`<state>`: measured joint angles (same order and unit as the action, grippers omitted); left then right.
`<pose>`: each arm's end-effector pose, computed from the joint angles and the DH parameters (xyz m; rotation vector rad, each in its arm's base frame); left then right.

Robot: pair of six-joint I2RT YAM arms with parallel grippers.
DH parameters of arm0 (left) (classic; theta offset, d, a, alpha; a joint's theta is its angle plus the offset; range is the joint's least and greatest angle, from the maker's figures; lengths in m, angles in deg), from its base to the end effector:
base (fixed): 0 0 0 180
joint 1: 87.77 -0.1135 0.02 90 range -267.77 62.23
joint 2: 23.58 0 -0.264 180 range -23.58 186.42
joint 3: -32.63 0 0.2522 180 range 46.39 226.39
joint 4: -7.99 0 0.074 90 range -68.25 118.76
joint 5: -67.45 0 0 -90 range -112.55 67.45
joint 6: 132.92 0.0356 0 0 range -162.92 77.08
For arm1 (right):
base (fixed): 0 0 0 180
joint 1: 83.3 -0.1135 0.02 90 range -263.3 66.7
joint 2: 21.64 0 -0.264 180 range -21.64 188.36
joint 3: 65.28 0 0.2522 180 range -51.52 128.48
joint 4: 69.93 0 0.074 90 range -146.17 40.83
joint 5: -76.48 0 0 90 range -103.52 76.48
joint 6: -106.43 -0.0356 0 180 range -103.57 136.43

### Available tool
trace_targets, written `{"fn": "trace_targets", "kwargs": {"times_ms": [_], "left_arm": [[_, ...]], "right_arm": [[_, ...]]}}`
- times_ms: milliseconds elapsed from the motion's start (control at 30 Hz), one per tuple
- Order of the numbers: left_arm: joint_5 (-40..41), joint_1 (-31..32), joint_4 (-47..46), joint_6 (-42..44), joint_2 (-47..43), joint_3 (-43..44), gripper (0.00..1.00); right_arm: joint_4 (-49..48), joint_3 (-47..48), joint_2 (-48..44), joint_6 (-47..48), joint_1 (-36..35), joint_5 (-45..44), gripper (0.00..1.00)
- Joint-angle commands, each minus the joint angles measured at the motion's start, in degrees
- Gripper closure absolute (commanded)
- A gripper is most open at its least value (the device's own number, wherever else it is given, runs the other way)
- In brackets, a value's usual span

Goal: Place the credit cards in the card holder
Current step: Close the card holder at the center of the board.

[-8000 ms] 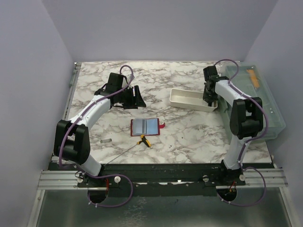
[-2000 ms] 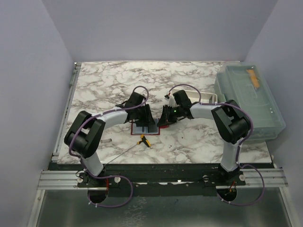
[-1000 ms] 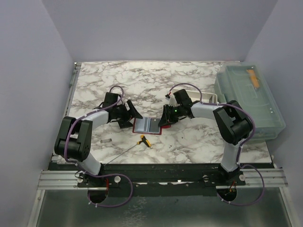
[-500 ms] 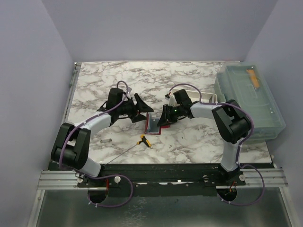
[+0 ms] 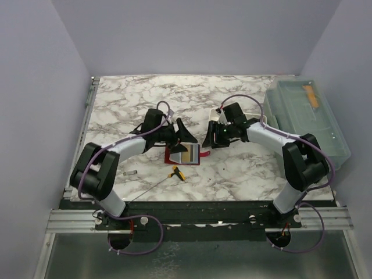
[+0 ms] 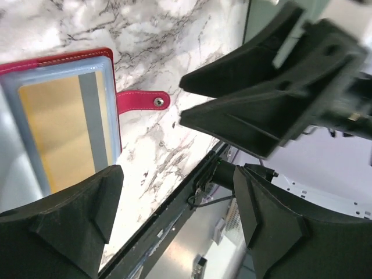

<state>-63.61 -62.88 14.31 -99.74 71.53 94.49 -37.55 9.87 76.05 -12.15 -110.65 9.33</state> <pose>0.2915 -0.1610 0.1739 -0.2652 2.5380 -1.4859 0.3042 0.1729 0.1910 -0.1409 2.6538 0.8665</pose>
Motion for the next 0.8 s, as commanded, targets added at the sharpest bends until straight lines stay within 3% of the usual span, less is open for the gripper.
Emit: {"fn": "trace_targets", "kwargs": {"times_ms": [0,167,500,767], "left_arm": [[2.7,-6.3,13.1,10.4,-9.5,2.0,0.14],[5.6,-14.6,17.8,12.4,-12.9,-2.5,0.08],[3.8,-14.8,5.2,5.3,-4.5,-7.0,0.06],[3.5,-14.3,3.6,4.0,-4.1,-8.1,0.06]], "right_arm": [[-0.1,-1.5,-0.4,2.0,-0.3,4.6,0.38],[-4.4,-1.7,2.2,1.4,-0.3,4.8,0.28],[-7.8,-3.5,6.0,0.8,-0.3,6.4,0.28],[-8.4,-3.9,6.2,0.6,-0.3,6.8,0.28]]}}
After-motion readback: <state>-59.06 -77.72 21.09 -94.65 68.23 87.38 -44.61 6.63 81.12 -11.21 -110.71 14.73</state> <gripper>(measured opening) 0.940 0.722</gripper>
